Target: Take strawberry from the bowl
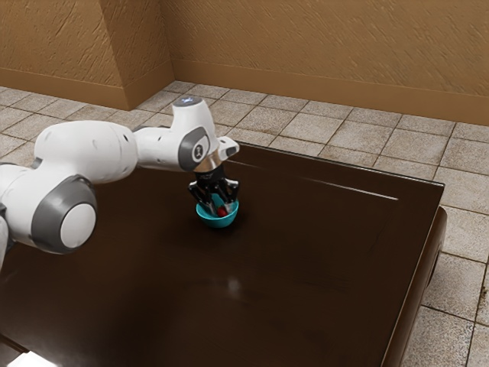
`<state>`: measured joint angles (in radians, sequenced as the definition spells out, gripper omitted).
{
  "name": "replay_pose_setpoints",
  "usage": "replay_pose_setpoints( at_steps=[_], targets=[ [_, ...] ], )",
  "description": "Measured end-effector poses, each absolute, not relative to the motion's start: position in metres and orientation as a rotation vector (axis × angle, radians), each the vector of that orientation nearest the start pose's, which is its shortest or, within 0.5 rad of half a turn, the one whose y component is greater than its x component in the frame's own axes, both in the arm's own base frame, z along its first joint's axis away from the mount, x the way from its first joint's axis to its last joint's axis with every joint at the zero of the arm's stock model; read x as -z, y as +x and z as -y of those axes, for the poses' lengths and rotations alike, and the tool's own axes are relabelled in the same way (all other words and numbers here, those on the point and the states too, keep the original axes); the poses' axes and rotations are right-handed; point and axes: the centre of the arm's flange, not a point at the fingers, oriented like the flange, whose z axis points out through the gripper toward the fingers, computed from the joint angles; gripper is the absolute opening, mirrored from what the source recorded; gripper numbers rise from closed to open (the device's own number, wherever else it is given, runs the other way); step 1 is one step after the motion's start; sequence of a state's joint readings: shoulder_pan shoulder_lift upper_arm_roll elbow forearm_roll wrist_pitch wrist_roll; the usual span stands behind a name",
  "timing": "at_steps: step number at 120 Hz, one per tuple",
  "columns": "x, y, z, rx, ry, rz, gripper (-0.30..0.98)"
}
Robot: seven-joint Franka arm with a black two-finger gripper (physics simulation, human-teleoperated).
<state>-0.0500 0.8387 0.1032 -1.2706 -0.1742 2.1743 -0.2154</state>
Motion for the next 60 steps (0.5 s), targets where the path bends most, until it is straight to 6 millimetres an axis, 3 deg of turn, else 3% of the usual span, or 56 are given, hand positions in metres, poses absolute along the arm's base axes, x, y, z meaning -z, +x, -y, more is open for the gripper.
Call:
replay_pose_setpoints(
  at_steps=[35,48,60],
  targets=[
    [-0.261,0.757,-0.013,0.104,-3.17,0.544,0.1],
    [-0.282,0.756,-0.013,0.14,-3.167,0.552,0.06],
    [-0.319,0.752,-0.006,0.193,-3.17,0.546,0.03]
  ],
)
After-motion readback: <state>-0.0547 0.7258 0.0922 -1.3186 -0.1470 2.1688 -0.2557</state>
